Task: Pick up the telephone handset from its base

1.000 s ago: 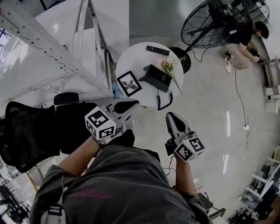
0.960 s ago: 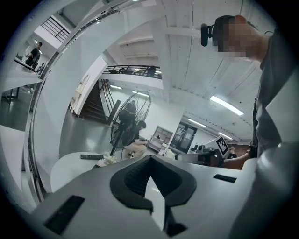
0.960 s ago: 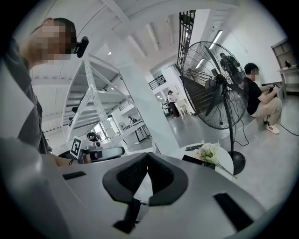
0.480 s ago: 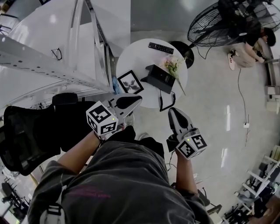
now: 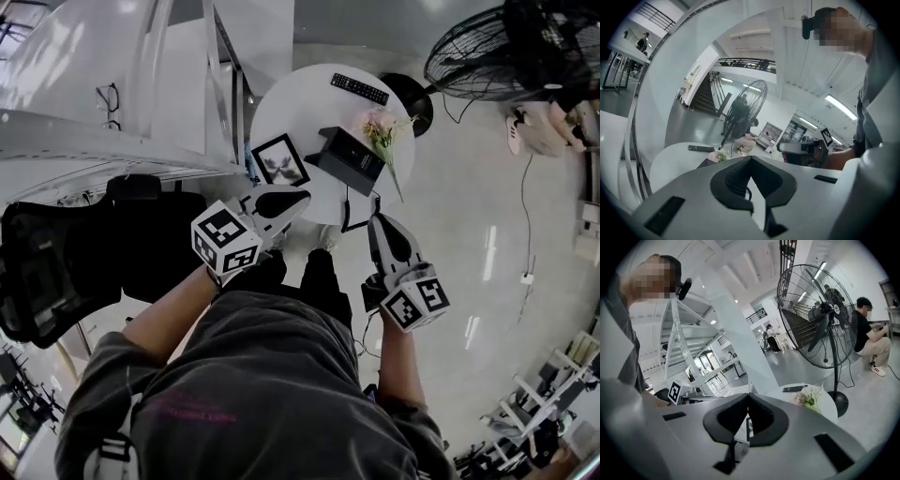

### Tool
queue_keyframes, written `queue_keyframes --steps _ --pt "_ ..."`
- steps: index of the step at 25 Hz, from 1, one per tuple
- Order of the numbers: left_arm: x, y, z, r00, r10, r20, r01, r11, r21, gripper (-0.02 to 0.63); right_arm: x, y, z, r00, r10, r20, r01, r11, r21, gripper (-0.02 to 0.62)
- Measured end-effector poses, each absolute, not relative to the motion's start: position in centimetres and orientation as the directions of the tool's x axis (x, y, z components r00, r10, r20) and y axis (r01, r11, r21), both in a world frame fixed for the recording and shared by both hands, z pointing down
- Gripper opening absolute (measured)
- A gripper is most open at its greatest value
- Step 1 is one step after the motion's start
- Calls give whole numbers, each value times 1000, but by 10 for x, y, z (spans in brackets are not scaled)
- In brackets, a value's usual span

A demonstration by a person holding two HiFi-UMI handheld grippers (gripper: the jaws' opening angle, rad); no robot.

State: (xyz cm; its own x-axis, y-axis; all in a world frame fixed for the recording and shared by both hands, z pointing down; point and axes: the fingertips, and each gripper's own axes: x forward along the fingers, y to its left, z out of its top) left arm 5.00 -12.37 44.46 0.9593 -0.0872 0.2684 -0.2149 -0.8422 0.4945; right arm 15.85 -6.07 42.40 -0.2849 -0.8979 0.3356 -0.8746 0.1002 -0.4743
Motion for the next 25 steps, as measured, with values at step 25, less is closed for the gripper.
queue_keyframes --steps 25 --pt "116 -130 632 837 -335 432 -545 -449 708 17 239 -116 525 -553 -704 446 -794 284 -538 18"
